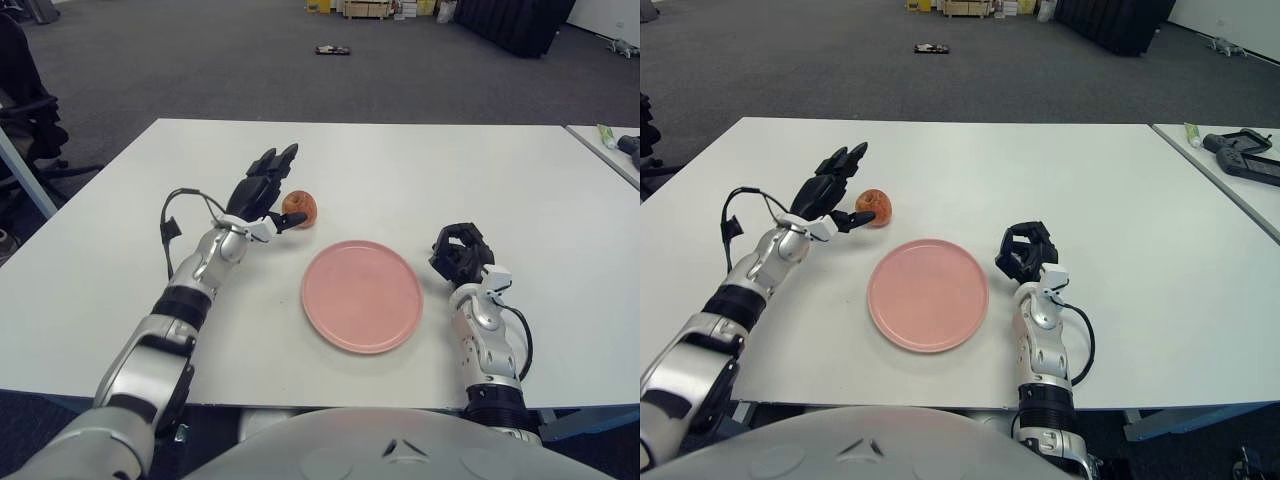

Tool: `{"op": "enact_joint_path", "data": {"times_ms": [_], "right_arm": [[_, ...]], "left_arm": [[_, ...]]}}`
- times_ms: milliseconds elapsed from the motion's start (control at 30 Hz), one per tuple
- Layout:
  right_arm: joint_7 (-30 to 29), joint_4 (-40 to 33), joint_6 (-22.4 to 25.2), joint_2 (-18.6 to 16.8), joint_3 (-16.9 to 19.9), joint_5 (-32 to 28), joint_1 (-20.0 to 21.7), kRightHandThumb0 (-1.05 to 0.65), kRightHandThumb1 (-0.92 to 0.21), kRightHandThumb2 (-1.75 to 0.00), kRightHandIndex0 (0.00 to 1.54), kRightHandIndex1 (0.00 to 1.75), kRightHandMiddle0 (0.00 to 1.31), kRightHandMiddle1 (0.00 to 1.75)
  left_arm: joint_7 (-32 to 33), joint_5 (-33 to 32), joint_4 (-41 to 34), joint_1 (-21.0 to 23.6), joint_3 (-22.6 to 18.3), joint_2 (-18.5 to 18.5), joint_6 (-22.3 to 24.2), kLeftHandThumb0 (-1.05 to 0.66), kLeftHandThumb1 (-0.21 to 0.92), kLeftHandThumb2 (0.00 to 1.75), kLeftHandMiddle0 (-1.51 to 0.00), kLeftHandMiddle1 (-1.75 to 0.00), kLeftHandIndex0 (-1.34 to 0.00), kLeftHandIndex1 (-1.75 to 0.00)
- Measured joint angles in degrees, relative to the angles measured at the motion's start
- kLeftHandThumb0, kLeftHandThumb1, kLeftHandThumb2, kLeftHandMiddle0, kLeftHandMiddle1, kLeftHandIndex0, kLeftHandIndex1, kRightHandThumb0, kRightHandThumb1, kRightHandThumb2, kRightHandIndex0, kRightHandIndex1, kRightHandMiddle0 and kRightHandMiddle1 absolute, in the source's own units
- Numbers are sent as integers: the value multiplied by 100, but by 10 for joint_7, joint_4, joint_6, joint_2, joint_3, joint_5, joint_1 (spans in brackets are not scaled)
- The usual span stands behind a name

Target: Put the apple into the plate.

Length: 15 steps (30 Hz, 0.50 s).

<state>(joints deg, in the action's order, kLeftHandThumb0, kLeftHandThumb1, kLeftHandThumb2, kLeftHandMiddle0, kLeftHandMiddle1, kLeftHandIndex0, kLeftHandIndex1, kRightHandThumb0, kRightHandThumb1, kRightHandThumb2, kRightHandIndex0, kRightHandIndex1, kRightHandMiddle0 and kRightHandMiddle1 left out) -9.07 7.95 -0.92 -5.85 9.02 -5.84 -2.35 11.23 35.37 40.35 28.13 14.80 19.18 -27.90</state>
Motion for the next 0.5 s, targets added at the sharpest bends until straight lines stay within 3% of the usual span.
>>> {"op": "enact_joint_path", "data": {"times_ms": [267,500], "right_arm": [[0,0,0,0,1,0,0,-43,-49,-111,99,175,47,175],[0,-1,1,-3,5,-2,1,-43,-49,-111,98,175,47,175]], "left_arm": [[-6,26,101,65,53,-6,-2,-94,52,67,0,0,0,0],[-21,33,166,95,86,-9,-22,-93,50,69,0,0,0,0]]}}
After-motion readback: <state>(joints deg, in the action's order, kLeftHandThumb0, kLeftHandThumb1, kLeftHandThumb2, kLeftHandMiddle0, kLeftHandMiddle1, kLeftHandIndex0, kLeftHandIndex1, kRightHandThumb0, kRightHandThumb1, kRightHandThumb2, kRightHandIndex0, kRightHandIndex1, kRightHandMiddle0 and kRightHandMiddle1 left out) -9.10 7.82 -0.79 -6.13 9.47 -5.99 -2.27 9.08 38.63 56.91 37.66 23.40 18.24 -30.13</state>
